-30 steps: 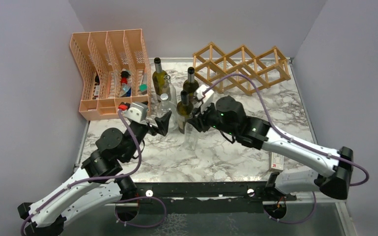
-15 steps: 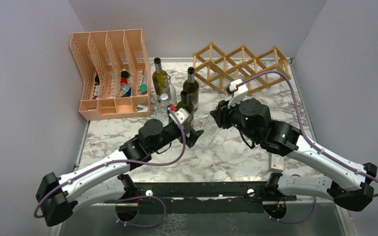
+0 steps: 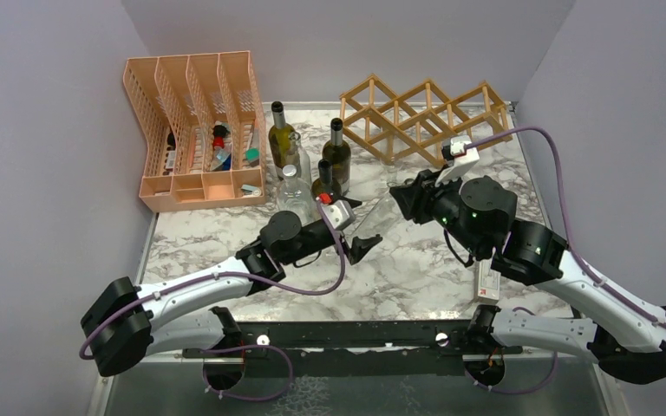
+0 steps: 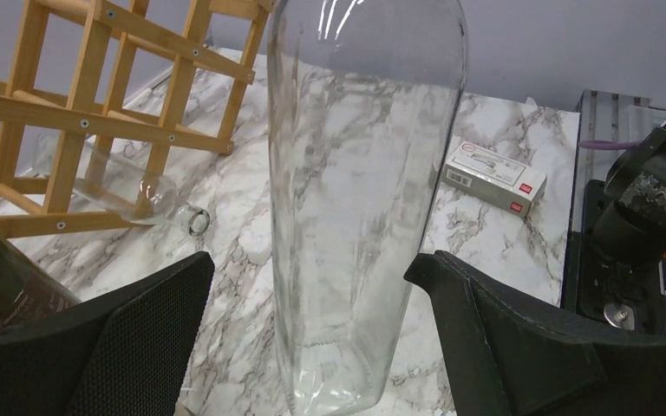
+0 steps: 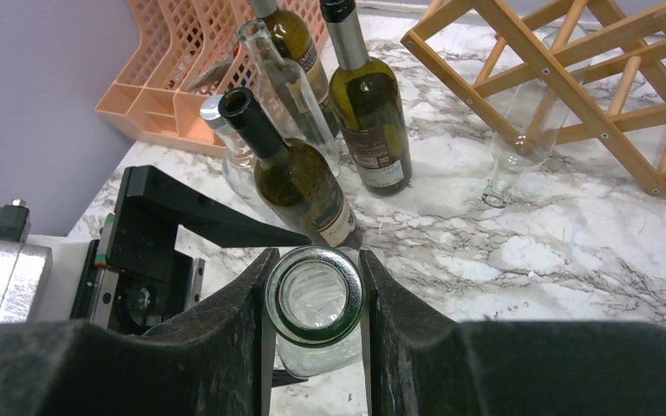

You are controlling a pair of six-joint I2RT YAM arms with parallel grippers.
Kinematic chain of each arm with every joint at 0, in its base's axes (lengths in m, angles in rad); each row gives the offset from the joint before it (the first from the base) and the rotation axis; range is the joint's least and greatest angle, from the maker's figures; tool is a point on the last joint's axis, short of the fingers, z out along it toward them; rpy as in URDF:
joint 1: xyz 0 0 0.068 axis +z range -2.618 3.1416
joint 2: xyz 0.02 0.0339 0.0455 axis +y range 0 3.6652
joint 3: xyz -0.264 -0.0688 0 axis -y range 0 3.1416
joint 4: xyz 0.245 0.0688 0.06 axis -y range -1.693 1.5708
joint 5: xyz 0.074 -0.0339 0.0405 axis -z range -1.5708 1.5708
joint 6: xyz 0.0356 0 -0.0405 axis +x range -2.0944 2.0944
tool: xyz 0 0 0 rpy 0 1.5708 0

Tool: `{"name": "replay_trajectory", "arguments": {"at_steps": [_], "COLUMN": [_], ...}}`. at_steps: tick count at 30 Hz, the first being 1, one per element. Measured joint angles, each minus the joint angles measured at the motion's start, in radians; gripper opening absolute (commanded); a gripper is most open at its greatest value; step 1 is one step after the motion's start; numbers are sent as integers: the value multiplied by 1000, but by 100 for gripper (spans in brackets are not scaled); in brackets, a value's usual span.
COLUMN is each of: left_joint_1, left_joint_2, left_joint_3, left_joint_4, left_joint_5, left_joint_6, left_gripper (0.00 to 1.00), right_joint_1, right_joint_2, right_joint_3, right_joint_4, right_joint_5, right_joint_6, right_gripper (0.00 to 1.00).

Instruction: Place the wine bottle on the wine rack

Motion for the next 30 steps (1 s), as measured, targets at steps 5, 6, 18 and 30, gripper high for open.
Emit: {"name": "replay_trajectory", "arguments": {"at_steps": [5, 6, 18, 30], "left_joint_1": [-11, -14, -24, -34], "left_joint_2": [45, 50, 135, 137], "left_joint_3": [0, 0, 1, 23], "left_joint_4": [45, 48, 54, 39], "left_joint_5": [3, 3, -9, -72], "left_joint_6": [15, 18, 50, 234], "left_gripper": [98, 98, 66, 0], "right_joint_1": [0, 0, 1, 0], "right_joint_2": [-4, -5, -23, -60], "right_joint_3": [0, 0, 0, 45], "right_joint_4": [-2, -3, -7, -176], "right_joint_5": [20, 26, 36, 5], "right_joint_6": [16, 21, 110, 159], "right_gripper": [6, 6, 7, 81]}}
